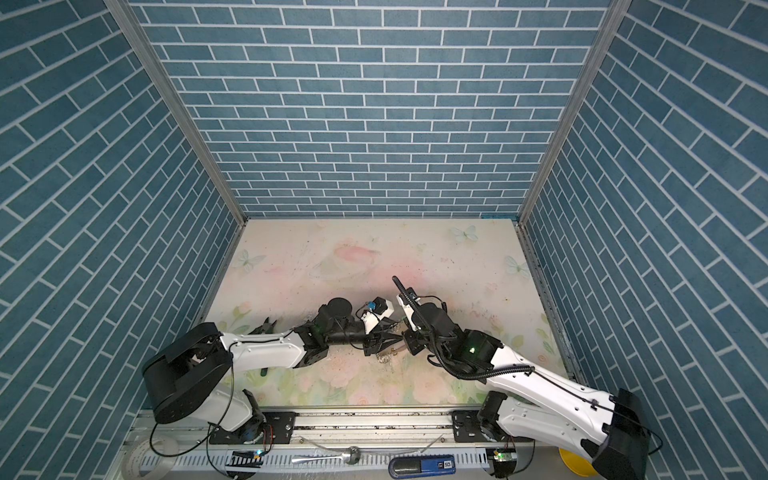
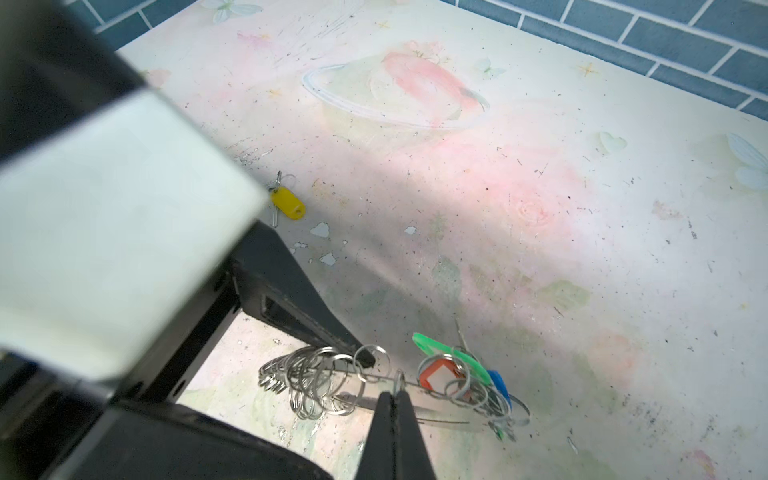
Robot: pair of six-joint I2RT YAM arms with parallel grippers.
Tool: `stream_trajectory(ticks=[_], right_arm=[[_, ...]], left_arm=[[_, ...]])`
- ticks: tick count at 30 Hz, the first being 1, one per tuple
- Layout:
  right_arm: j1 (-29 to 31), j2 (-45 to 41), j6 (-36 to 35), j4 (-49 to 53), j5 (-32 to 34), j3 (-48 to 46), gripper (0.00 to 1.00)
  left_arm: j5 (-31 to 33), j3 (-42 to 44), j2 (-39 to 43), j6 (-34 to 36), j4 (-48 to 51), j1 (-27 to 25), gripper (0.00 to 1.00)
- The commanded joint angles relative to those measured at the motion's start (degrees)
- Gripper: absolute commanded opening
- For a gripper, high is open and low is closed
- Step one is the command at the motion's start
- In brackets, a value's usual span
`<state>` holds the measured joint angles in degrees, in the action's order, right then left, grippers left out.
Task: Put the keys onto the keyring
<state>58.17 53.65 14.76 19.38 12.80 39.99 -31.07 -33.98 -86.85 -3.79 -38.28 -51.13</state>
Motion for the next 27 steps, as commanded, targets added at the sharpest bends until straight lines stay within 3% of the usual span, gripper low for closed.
stream_trajectory(ticks=[1, 9, 22, 27], right_arm=[[-0.12, -1.09, -0.04, -2.54, 0.07, -1.46, 0.00], [-0.17, 0.09, -0.35, -4.43, -2.58, -1.45, 0.00], [-0.15, 0.18, 1.22, -4.23, -0.39, -2.81, 0.00], [-0.16, 0.37, 1.83, -3.62, -0.41, -2.80, 0.00]], left_arm=[[-0.63, -1.05, 0.58, -0.47, 1.48, -0.12, 0.44], [-0.04, -3.45, -2.08, -0.26, 3.35, -0.19, 0.37], [2.18, -4.08, -2.13, 0.68, 4.98, -0.69, 0.10], [4.73, -3.99, -0.68, 2.04, 6.80, -1.63, 0.05]])
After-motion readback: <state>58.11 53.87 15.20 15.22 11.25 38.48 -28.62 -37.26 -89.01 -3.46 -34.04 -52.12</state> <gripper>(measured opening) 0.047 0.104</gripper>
